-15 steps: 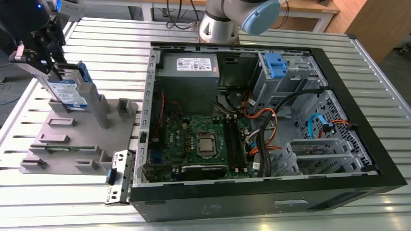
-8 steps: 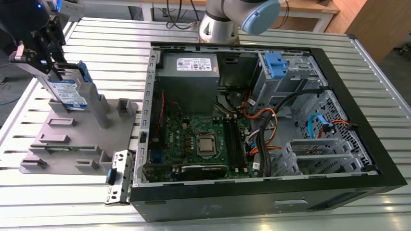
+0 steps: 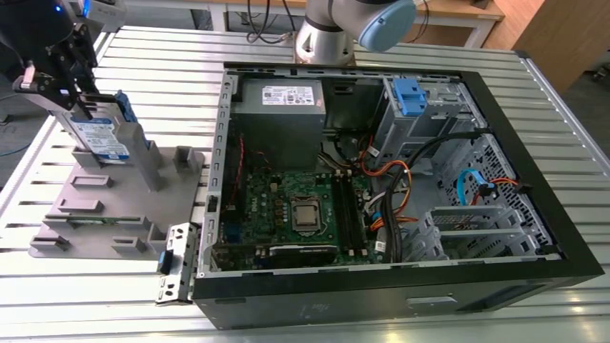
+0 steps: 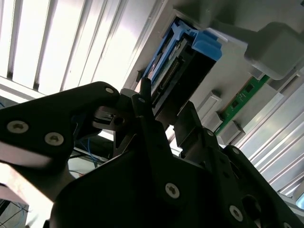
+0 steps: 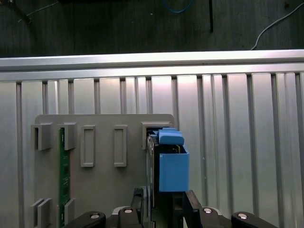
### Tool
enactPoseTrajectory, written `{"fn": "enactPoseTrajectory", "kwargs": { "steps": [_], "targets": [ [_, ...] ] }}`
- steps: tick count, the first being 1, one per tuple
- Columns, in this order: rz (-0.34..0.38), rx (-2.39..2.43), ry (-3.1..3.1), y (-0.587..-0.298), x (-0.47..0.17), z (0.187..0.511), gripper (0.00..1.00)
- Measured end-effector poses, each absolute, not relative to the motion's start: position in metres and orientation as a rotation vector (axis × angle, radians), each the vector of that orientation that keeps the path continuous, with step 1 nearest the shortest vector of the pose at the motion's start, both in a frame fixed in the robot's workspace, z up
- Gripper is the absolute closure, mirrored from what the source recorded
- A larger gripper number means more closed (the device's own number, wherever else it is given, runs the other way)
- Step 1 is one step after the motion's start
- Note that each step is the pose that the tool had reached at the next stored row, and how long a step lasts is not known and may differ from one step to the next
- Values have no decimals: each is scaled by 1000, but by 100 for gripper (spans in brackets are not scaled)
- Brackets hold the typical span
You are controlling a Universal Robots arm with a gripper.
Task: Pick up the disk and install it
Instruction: 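Pick up the disk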
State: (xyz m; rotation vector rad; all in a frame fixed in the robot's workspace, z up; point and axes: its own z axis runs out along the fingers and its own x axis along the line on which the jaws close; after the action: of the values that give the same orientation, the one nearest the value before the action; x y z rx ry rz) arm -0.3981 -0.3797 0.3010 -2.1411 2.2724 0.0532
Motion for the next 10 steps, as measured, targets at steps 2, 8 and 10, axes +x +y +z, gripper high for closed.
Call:
{"fn": "enactPoseTrajectory", "kwargs": {
  "steps": [2, 8, 10],
  "targets": [
    [53, -2135, 2278, -380, -398, 301, 54],
    [53, -2135, 2278, -380, -398, 301, 54],
    [53, -2135, 2278, -380, -398, 301, 54]
  ]
}}
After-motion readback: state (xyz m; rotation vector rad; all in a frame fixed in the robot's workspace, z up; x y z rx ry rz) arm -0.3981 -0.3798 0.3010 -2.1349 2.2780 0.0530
